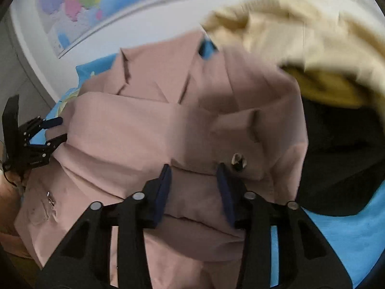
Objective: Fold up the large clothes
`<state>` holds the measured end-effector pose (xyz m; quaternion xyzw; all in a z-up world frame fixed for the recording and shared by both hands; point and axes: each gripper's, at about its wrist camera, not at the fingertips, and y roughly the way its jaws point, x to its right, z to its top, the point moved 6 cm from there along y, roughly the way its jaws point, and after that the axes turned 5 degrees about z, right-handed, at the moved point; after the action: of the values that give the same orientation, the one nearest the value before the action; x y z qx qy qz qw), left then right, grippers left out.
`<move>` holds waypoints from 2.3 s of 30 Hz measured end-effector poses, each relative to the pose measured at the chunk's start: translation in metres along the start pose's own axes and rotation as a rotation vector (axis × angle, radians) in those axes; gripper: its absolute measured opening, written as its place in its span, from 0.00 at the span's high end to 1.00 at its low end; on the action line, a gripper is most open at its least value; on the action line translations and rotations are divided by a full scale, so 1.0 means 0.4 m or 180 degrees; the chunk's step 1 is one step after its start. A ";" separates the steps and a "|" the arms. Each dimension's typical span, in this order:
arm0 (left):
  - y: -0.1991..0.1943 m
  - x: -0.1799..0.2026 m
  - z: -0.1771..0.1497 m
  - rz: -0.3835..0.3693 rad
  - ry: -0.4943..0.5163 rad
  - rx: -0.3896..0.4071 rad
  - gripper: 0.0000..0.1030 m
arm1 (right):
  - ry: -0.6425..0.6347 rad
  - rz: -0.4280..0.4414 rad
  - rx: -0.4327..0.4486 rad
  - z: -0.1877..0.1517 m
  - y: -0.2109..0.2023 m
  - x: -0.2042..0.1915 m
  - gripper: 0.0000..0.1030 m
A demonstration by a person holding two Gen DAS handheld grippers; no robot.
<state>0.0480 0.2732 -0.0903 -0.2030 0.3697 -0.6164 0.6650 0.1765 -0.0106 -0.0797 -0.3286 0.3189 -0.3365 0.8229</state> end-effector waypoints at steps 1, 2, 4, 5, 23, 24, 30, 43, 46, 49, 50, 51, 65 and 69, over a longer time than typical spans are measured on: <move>-0.007 -0.005 0.000 -0.0010 -0.0031 0.0011 0.35 | 0.0014 0.0003 0.0020 0.000 -0.011 -0.003 0.64; -0.019 -0.011 0.000 -0.0037 -0.0075 0.0032 0.34 | -0.0004 0.0017 0.0080 0.001 -0.032 -0.012 0.58; -0.063 -0.030 -0.007 -0.0159 -0.0205 0.0117 0.33 | -0.0060 0.0003 0.0189 -0.006 -0.075 -0.028 0.46; -0.081 -0.036 -0.011 -0.0200 -0.0254 0.0159 0.30 | -0.0093 0.0019 0.0230 -0.014 -0.104 -0.036 0.46; -0.254 -0.084 -0.374 -0.0905 -0.1367 -0.0304 0.21 | 0.0967 0.0710 0.0467 -0.388 -0.371 0.055 0.18; -0.255 -0.078 -0.382 -0.0898 -0.1364 -0.0325 0.21 | 0.1000 0.0709 0.0477 -0.403 -0.378 0.059 0.18; -0.300 -0.024 -0.414 -0.1220 -0.1295 -0.0294 0.11 | 0.1050 0.0908 0.0427 -0.473 -0.394 0.031 0.14; -0.341 0.093 -0.419 -0.2179 -0.1239 -0.0434 0.07 | 0.0414 0.1332 0.0209 -0.500 -0.343 -0.139 0.14; -0.328 0.100 -0.399 -0.2228 -0.1289 -0.0378 0.07 | 0.0368 0.1352 0.0180 -0.492 -0.330 -0.154 0.14; -0.324 0.110 -0.389 -0.2154 -0.1305 -0.0350 0.10 | 0.0381 0.1373 0.0174 -0.496 -0.328 -0.156 0.21; -0.327 0.112 -0.390 -0.2103 -0.1281 -0.0345 0.15 | 0.0392 0.1385 0.0182 -0.497 -0.329 -0.156 0.24; -0.331 0.111 -0.395 -0.1995 -0.1244 -0.0340 0.18 | 0.0411 0.1410 0.0183 -0.501 -0.332 -0.154 0.28; -0.370 0.044 -0.389 -0.1542 -0.1598 -0.0370 0.95 | 0.0794 0.2032 0.0617 -0.472 -0.405 -0.169 0.94; -0.457 0.000 -0.352 -0.1710 -0.1733 -0.0063 0.96 | 0.0654 0.2211 0.0873 -0.437 -0.492 -0.220 0.94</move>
<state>-0.1790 0.2705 -0.0485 -0.4553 0.1191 -0.6887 0.5516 -0.0717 -0.1102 -0.0060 -0.0526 0.4440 -0.1084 0.8879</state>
